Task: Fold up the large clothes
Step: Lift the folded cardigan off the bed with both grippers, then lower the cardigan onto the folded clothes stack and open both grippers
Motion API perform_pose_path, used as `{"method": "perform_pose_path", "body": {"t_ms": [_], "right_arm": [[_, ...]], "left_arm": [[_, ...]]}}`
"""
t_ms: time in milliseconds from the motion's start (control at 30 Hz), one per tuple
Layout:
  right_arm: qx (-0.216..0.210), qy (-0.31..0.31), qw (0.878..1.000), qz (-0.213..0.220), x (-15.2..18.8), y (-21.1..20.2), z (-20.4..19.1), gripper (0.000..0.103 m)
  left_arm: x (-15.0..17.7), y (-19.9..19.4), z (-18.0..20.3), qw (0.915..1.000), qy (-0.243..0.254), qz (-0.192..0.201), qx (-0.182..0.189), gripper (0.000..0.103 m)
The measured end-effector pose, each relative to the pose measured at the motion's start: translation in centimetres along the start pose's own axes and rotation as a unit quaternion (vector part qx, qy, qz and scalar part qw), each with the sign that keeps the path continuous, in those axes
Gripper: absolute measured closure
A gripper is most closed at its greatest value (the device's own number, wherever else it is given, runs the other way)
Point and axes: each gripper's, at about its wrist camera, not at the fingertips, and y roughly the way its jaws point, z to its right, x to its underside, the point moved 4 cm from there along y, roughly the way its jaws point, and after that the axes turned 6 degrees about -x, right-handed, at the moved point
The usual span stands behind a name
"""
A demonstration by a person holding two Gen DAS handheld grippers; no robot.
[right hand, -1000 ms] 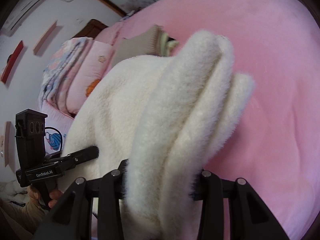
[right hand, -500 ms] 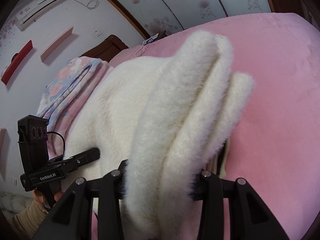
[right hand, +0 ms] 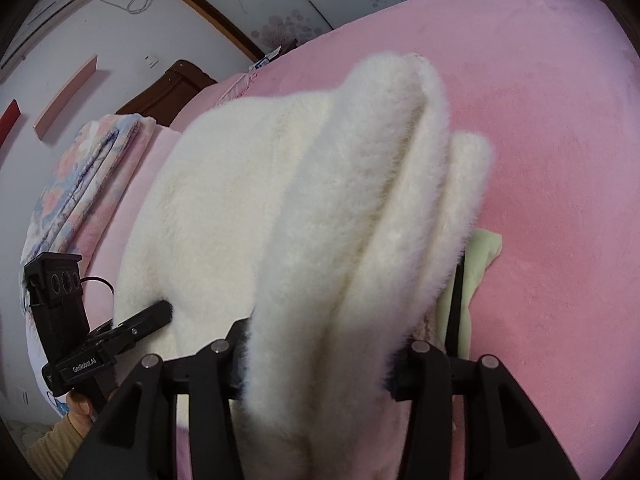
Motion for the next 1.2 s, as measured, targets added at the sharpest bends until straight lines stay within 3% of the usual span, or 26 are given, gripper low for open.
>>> {"method": "perform_pose_path", "body": {"t_ms": [200,300,400,433,500,567,667,800,833,867,1000,1200], "right_arm": [[0.031,-0.023,0.999,-0.021,0.5,-1.9,-1.2,0.052],[0.066,-0.038,0.997,-0.012,1.1,-4.2,-1.8,0.051],[0.113,-0.078,0.990,0.035,1.4,-7.2,-3.8,0.051],[0.115,-0.088,0.988,0.049,1.5,-8.0,-4.6,0.051],[0.107,-0.101,0.987,0.071,1.6,-8.9,-6.4,0.052],[0.097,-0.113,0.986,0.076,1.7,-8.6,-7.9,0.066],[0.097,-0.121,0.986,0.062,1.6,-6.5,-8.9,0.085],[0.145,-0.098,0.984,0.043,2.1,-4.4,-6.2,0.089],[0.158,-0.086,0.983,0.038,2.2,-4.1,-4.9,0.101],[0.160,-0.076,0.984,0.034,2.3,-3.9,-4.0,0.103],[0.155,-0.045,0.987,0.024,2.4,-3.5,-1.5,0.103],[0.171,-0.048,0.984,0.026,2.6,-3.0,-1.4,0.103]], "left_arm": [[0.7,-2.0,0.3,0.9996,0.000,-0.008,-0.026,0.023],[0.2,-5.1,1.1,0.9979,0.022,0.024,-0.056,0.024],[-0.7,-8.5,2.9,0.9946,0.040,0.064,-0.071,0.027],[-1.0,-9.3,3.0,0.9935,0.042,0.074,-0.076,0.030],[-1.7,-10.4,4.0,0.9927,0.035,0.082,-0.082,0.054],[-2.4,-10.2,4.7,0.9944,0.025,0.074,-0.071,0.074],[-2.9,-8.4,5.6,0.9953,0.031,0.059,-0.071,0.088],[-2.1,-5.3,5.8,0.9918,0.040,0.028,-0.118,0.092],[-1.7,-5.1,5.9,0.9912,0.037,0.026,-0.125,0.092],[-1.6,-4.7,5.5,0.9912,0.033,0.021,-0.126,0.094],[-1.4,-3.8,5.2,0.9929,0.028,0.003,-0.116,0.098],[-1.1,-3.4,5.5,0.9910,0.032,0.006,-0.130,0.098]]}}
